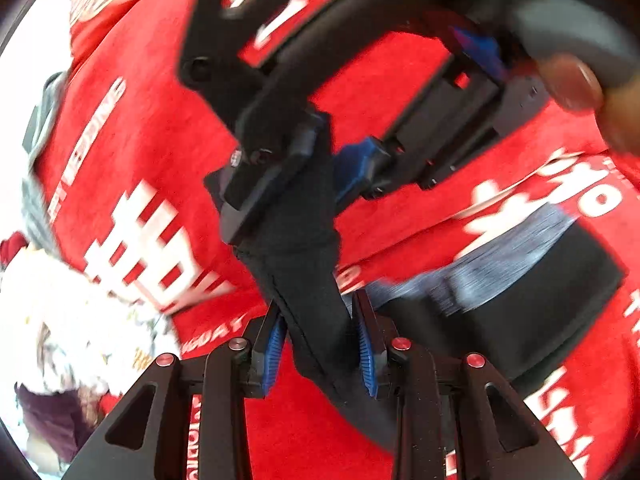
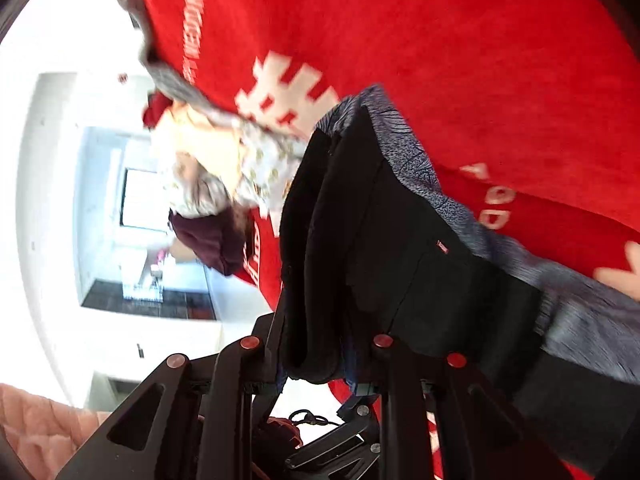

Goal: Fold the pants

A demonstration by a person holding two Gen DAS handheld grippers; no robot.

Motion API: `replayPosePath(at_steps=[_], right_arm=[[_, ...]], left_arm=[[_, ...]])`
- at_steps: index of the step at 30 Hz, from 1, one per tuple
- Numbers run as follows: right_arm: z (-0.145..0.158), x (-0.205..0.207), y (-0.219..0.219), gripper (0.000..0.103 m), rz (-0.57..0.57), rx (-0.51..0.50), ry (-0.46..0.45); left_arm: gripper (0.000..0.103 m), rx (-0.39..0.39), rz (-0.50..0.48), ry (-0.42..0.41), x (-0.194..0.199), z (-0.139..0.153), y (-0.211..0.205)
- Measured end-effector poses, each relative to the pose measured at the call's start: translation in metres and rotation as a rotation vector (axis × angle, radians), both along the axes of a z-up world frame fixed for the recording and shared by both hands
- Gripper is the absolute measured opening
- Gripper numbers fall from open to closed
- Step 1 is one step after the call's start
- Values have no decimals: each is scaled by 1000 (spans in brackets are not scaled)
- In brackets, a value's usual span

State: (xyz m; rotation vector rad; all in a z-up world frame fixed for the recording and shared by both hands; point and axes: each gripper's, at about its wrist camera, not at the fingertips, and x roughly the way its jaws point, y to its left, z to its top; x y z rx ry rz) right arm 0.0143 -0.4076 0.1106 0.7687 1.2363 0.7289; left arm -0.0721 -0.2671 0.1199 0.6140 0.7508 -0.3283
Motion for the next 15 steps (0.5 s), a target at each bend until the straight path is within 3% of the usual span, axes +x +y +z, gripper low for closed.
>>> replayPosePath(at_steps=[7,15], right_arm=[[-16,-67,-121,24,-200,33,7],[-99,-142,-203,23,-407,60,154]], left_arm=[[33,7,-150,33,-39,-14,-93],[33,92,-275,168,-85,-80,-166]])
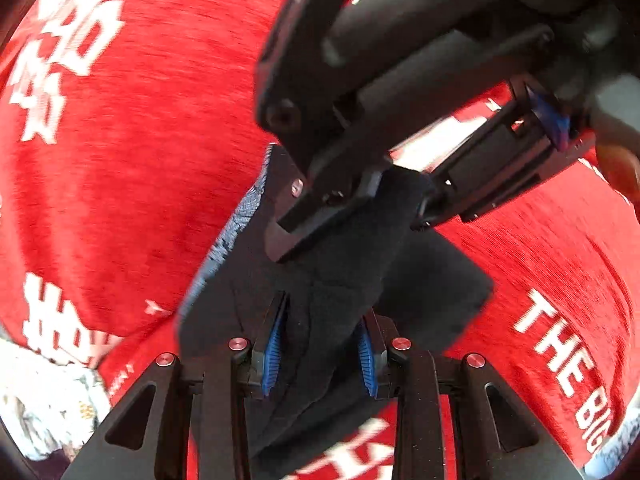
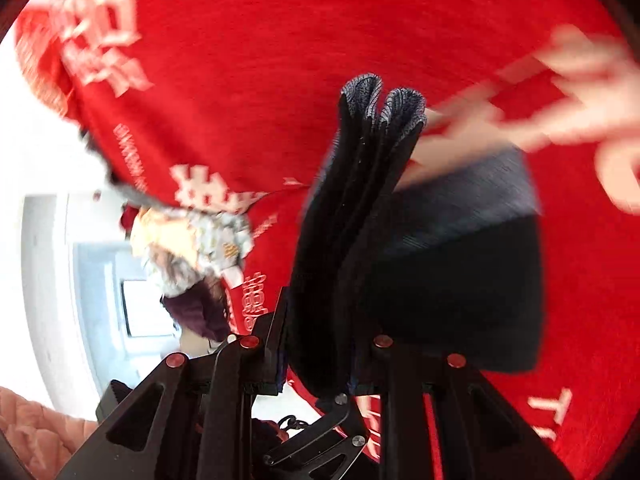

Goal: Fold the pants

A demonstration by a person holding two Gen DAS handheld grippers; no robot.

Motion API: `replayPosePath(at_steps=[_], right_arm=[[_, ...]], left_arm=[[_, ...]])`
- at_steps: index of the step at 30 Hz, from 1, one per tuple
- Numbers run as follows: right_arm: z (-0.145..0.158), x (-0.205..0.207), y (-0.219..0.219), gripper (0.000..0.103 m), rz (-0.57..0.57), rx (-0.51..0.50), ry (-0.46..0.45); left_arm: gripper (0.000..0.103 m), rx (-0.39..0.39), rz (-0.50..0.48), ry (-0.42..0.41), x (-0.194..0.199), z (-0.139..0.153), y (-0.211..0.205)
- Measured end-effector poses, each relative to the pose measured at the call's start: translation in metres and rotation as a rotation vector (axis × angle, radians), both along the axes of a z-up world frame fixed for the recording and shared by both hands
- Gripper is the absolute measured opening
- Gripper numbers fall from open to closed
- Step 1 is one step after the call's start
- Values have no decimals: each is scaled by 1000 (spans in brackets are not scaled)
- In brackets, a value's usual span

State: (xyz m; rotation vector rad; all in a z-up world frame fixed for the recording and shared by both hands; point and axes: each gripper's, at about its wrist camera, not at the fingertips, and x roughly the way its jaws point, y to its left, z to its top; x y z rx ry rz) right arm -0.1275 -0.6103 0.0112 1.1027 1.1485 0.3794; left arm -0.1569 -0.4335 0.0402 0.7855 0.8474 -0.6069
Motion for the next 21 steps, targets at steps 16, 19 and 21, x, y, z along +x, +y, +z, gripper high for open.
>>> replayPosePath(at_steps=[16,19,21], right_arm=[[-51,-47,-15,36,-115,-66,190],[-40,-55,-20,39,-107,-180,231],[-32,-62,-24,41,-94,-307,285]], left_arm=[[65,48,-60,125,-11,-1,28],[65,12,31,166,10,15,61],[65,-5,142,217,36,19,87]])
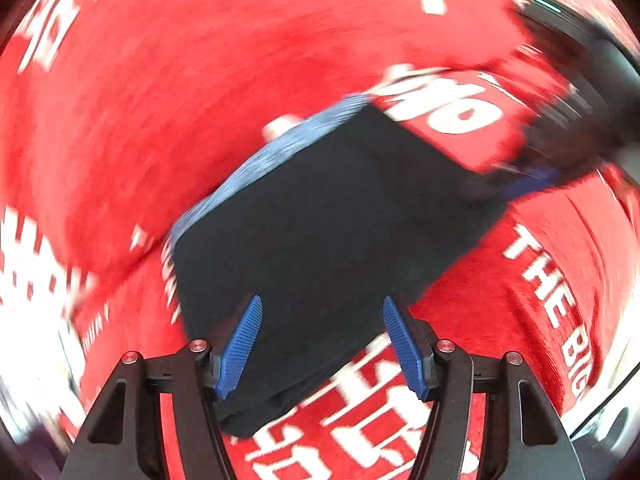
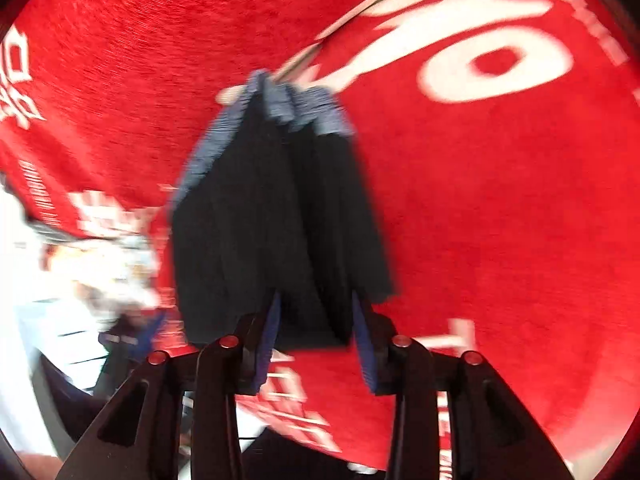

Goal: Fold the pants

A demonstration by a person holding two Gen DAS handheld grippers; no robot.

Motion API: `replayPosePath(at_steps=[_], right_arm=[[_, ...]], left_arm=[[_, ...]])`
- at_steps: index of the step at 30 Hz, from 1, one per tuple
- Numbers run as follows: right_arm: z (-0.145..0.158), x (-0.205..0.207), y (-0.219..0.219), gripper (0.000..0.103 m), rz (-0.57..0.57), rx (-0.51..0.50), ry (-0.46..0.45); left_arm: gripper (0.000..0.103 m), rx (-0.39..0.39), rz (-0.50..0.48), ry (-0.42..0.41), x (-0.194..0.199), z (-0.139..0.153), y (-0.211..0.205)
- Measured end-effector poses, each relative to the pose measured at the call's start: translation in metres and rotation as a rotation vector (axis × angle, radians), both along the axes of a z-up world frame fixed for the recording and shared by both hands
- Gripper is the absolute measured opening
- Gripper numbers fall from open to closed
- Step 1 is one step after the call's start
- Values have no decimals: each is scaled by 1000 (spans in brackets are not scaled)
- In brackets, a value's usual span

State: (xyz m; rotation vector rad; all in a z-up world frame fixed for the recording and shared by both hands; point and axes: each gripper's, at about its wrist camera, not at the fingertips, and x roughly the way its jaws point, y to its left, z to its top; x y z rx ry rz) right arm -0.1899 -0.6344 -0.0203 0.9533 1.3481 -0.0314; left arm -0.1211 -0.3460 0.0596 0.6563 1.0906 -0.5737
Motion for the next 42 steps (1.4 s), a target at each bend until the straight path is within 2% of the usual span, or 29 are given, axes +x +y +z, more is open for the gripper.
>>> replayPosePath(at_steps=[1,2,5,9,13,15,16,17,23,30,35,42], right_arm=[[6,-2,0,41,17,-65,26],[11,-4,-1,42,21,-92,27],[32,-4,4,39,35,-161,1],[51,13,24,39,99,-207,-61],[47,30,47,39,182,-260,-59],[40,46,64,39,198,-273,-48],[35,49,68,39,201,-275,-40],[32,49,69,39,203,-279,-32],[16,47,70,39,236,-312,-8],[20,46,73,41,271,-343,-3],[22,41,67,58,258,-347,14],[21,37,56,61,234,-323,26]], left_arm=[[65,2,52,18,10,0,10],[65,4,84,28,9,-1,11],[65,4,256,98,44,-13,42],[65,-12,354,155,61,-27,64],[65,-7,393,195,57,-33,66],[76,-13,400,196,58,-33,70],[90,-14,401,195,60,-30,71],[95,-21,405,194,59,-30,72],[95,-15,408,242,66,-38,71],[95,-32,437,287,76,-42,75],[95,-45,449,310,82,-45,75],[95,-90,499,332,101,-46,83]])
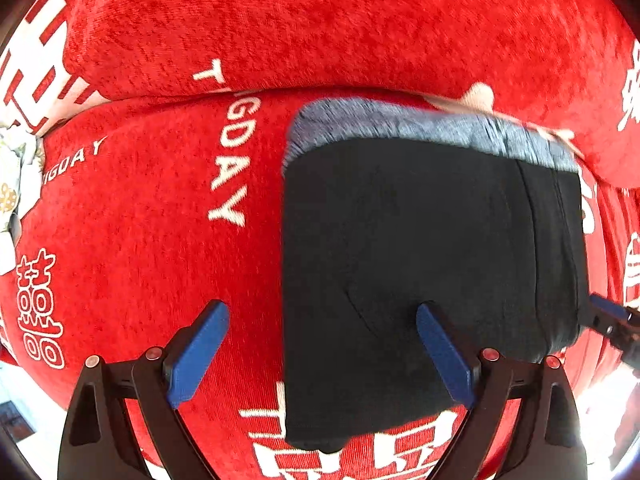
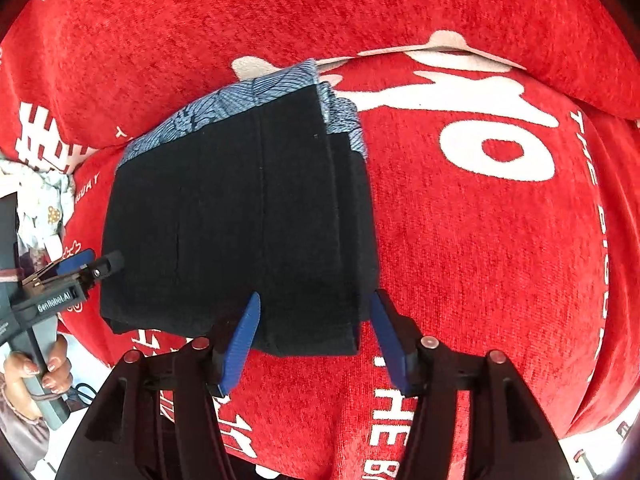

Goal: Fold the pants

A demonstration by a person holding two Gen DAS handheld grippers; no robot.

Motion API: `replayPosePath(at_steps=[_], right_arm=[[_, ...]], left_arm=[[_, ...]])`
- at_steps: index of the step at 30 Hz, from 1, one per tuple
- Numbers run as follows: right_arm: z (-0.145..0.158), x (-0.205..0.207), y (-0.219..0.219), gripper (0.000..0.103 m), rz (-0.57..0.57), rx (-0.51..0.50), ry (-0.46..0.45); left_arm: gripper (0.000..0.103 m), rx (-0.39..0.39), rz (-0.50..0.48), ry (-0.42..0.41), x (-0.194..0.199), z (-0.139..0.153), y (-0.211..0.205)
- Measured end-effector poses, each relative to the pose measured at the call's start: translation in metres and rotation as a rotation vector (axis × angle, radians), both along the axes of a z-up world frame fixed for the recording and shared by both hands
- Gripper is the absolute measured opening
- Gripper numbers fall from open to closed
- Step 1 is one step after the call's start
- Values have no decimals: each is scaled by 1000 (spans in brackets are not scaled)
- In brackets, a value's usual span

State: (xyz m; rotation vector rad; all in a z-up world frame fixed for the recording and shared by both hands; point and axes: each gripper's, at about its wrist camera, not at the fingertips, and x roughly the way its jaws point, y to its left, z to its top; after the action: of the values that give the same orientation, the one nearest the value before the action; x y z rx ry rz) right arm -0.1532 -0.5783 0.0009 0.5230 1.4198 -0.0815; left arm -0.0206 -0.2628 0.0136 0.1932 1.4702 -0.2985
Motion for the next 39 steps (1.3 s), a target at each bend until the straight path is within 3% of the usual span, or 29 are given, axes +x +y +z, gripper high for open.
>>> replayPosePath(at_steps=[10,15,19,32,34,39], right_arm=[[-6,3,-15,61,-27,33,4],[-13,2,-25,61,-45,77,5],[-18,5,-35,68,-46,114,-9],[-65,32,-71,72,-60,426,-51],[-71,36,-74,74,-60,477,-63],[-83,45,-77,74,-34,547,-97]], left_arm=[[95,-80,75,64,33,-9,13],[95,-195,107,118,36,-16,22],[95,-257,79,166,40,-24,26],[95,-371,-12,242,56,-51,6],[102,-379,-22,251,56,-56,1],[102,-410,-53,260,53,-68,-14]])
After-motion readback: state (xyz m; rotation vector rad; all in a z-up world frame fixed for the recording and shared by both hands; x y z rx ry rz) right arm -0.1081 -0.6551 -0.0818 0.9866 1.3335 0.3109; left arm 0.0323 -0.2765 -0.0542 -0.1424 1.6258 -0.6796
